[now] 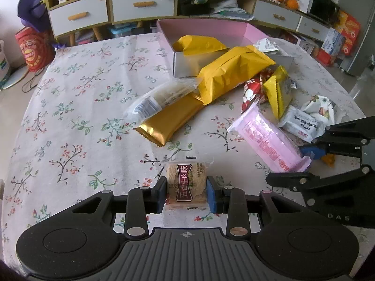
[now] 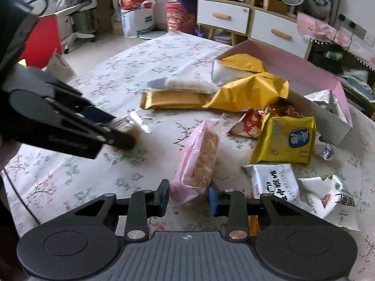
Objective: Organize snacks
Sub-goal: 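Grasp the square cake with the left tool while the right tool grasps the pink packet, then lower the cake and pink packet into the box and open both tools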
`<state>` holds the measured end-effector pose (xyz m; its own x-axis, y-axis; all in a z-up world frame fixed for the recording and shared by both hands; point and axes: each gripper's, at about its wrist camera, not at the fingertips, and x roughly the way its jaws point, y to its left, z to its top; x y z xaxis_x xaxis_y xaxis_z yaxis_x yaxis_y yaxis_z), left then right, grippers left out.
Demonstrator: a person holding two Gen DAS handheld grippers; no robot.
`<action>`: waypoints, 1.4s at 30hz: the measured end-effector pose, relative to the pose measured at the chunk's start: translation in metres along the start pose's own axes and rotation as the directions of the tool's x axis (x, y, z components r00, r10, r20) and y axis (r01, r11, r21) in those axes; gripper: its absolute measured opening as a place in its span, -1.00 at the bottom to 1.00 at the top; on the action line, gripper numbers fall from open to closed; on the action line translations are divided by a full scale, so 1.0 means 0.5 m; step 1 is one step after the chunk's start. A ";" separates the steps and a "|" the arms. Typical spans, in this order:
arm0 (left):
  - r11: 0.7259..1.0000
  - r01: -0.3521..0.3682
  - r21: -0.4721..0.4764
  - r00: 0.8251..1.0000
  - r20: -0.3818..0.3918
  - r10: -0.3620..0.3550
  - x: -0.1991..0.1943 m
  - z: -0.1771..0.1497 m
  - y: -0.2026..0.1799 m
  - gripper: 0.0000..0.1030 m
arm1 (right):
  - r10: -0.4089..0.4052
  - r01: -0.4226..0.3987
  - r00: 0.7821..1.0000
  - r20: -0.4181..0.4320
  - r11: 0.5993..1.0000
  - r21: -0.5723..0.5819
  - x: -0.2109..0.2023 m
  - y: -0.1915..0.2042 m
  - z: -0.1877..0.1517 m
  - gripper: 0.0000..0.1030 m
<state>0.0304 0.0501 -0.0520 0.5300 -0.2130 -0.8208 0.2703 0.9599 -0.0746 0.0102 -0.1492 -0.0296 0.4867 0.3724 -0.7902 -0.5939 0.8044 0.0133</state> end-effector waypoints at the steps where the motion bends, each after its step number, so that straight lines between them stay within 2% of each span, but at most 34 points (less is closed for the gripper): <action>1: 1.000 -0.002 0.001 1.000 -0.002 0.002 0.002 0.000 0.000 -0.38 | 0.004 -0.004 1.000 -0.006 1.000 0.015 0.005 -0.005 0.001 -0.83; 6: 1.000 -0.009 0.009 1.000 0.000 0.009 0.006 0.002 -0.003 -0.38 | -0.002 0.002 1.000 -0.003 1.000 0.027 0.014 -0.005 0.006 -0.81; 14: 1.000 -0.009 -0.001 1.000 0.009 0.009 -0.002 0.007 0.000 -0.39 | 0.009 -0.009 1.000 -0.001 0.999 0.042 0.006 -0.011 0.022 -0.96; 25: 0.999 -0.006 -0.047 0.998 0.063 0.009 -0.022 0.047 0.012 -0.39 | 0.015 -0.022 0.997 0.081 0.996 0.085 -0.047 -0.027 0.063 -0.97; 34: 0.996 0.003 -0.093 0.989 0.144 0.010 -0.033 0.123 0.001 -0.38 | -0.072 0.039 0.982 0.176 0.982 0.184 -0.079 -0.097 0.125 -0.97; 42: 0.986 0.011 -0.166 0.984 0.176 0.018 -0.001 0.194 0.000 -0.38 | -0.173 0.108 0.968 0.183 0.941 0.320 -0.064 -0.182 0.153 -0.97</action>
<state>0.1081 0.0326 0.0035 0.6679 -0.2240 -0.7097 0.1392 0.9744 -0.1766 0.0978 -0.1987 0.0412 0.6913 0.3059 -0.6546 -0.3015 0.9454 0.1234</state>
